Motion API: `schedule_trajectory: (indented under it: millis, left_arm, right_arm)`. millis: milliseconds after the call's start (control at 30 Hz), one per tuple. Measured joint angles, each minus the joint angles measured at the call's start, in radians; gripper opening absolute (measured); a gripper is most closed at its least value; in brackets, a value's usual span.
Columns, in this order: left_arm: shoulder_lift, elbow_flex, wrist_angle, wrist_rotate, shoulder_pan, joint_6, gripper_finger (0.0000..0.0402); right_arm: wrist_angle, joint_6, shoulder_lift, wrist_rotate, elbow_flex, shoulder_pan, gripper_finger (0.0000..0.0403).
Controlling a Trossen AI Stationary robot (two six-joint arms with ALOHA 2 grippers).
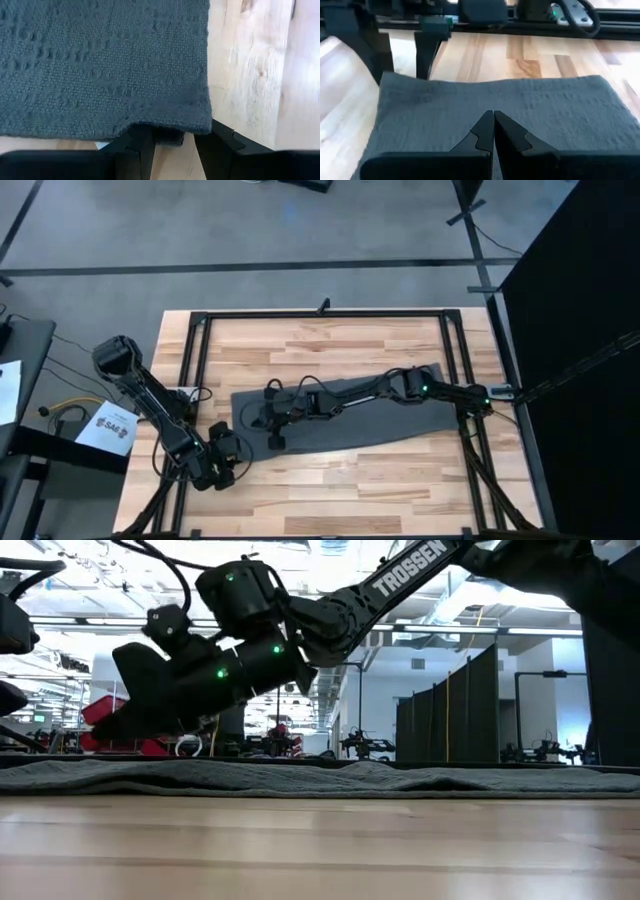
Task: Roll towel
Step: Roll the gray towel
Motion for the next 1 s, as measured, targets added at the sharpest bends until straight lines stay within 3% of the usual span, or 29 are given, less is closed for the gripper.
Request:
schedule_trajectory:
  millis: [267, 533, 1000]
  left_arm:
    - [-0.018, -0.004, 0.108, 0.057, 0.001, 0.032, 0.0114]
    - [-0.012, -0.003, 0.105, 0.06, 0.012, 0.035, 0.0114]
    - [-0.009, -0.006, 0.17, 0.064, -0.003, 0.011, 0.0114]
  right_arm:
    - [-0.017, 0.004, 0.014, 0.012, 0.02, -0.031, 0.0]
    - [-0.049, -0.064, 0.013, 0.021, 0.066, -0.031, 0.0]
    - [-0.066, -0.074, 0.013, 0.018, -0.003, -0.018, 0.0]
